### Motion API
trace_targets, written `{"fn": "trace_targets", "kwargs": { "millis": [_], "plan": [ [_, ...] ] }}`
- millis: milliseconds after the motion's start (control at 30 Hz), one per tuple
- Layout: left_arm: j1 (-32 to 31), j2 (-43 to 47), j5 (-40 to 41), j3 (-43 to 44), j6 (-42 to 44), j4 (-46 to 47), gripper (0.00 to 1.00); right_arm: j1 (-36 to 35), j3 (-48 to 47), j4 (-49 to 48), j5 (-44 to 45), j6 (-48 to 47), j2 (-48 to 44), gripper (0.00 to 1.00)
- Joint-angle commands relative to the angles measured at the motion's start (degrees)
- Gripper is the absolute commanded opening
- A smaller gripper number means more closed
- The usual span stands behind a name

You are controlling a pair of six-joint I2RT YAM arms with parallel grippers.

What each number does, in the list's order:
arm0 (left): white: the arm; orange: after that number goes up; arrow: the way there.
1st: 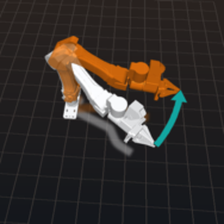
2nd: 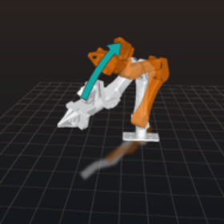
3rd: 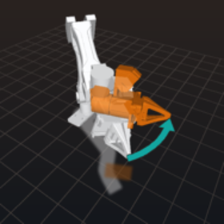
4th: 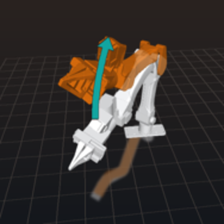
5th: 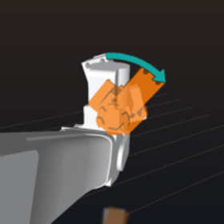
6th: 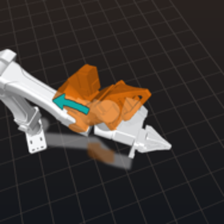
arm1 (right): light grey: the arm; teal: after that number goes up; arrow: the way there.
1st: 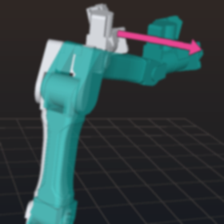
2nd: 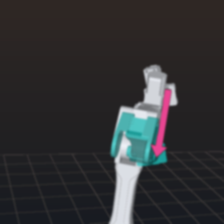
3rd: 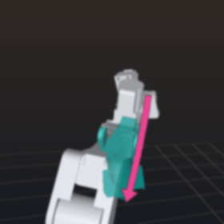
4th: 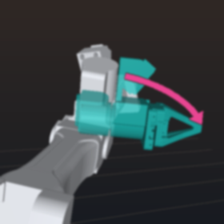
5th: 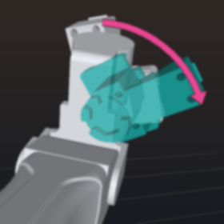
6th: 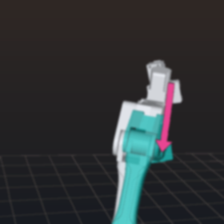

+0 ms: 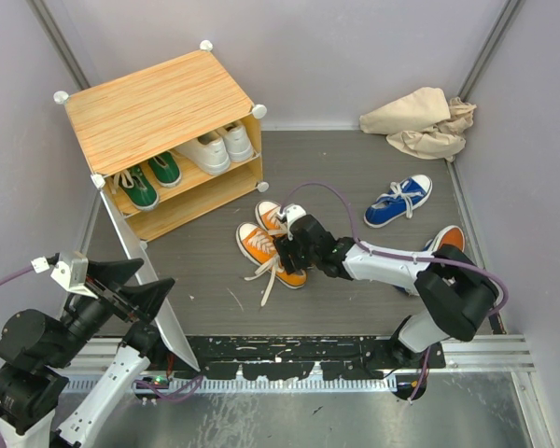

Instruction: Place and organize the shoes in the shoe cabinet

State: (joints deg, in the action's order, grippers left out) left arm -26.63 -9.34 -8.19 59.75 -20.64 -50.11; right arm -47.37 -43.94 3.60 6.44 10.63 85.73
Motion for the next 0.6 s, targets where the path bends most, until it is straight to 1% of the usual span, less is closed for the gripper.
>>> {"fn": "trace_targets", "kwargs": {
  "millis": [0,67,133,300,400,567],
  "plan": [
    [0.0,-0.4,-0.1,-1.9,-2.3,-9.1,0.98,0.4,2.6,1.2,1.0,1.2,2.1,0.70],
    [-0.1,-0.5,-0.1,-2.1,-2.3,-9.0,0.98,0.5,3.4,0.0,0.5,1.2,1.0,0.73],
    [-0.1,-0.6,-0.1,-2.4,-2.3,-8.8,0.98,0.4,3.3,0.0,0.8,0.7,0.7,0.73],
    [-0.1,-0.9,-0.3,-2.7,-2.3,-8.1,0.98,0.5,2.5,1.0,1.8,1.0,3.3,0.73],
    [0.0,-1.0,-0.3,-2.5,-2.3,-8.0,0.98,0.5,3.0,0.7,1.0,1.5,2.2,0.81],
    [-0.1,-1.4,-0.4,-2.4,-2.2,-7.9,0.98,0.5,1.7,0.6,-1.8,0.2,-6.5,0.92]
  ]
}}
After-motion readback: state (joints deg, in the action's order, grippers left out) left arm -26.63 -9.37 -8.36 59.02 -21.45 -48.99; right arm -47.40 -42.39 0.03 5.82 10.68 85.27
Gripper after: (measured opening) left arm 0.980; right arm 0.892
